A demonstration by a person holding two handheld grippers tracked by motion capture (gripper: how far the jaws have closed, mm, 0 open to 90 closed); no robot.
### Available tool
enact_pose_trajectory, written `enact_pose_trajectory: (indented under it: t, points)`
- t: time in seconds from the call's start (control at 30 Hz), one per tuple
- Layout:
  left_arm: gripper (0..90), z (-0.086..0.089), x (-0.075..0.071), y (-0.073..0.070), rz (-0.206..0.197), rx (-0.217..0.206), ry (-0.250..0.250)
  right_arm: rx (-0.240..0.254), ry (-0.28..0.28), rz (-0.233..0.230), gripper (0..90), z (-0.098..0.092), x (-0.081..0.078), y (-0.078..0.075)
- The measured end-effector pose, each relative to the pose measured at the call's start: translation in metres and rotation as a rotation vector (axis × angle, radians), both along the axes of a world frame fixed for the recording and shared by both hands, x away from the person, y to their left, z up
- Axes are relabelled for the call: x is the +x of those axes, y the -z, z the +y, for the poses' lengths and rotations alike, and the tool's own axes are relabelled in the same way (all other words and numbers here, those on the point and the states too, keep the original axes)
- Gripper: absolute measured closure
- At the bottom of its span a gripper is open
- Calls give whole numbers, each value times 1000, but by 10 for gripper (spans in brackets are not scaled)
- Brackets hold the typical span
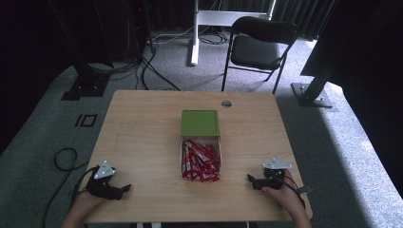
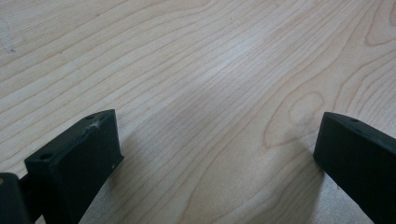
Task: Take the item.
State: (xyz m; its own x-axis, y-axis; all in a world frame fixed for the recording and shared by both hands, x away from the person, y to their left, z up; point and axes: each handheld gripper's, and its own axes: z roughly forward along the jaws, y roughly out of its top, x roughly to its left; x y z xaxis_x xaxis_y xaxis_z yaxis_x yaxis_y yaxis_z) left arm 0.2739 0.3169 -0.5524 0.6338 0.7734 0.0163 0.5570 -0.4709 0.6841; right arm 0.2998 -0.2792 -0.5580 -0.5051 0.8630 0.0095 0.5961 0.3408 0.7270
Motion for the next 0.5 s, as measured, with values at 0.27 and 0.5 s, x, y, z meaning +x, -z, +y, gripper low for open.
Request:
enact_pose_trajectory:
  t: [0.27,0.5]
  points:
    - [14,0,0,0,0,0,0,0,-2,-1,117,0,0,0]
    - [14,0,0,0,0,0,0,1,-11,0,117,1,0,0]
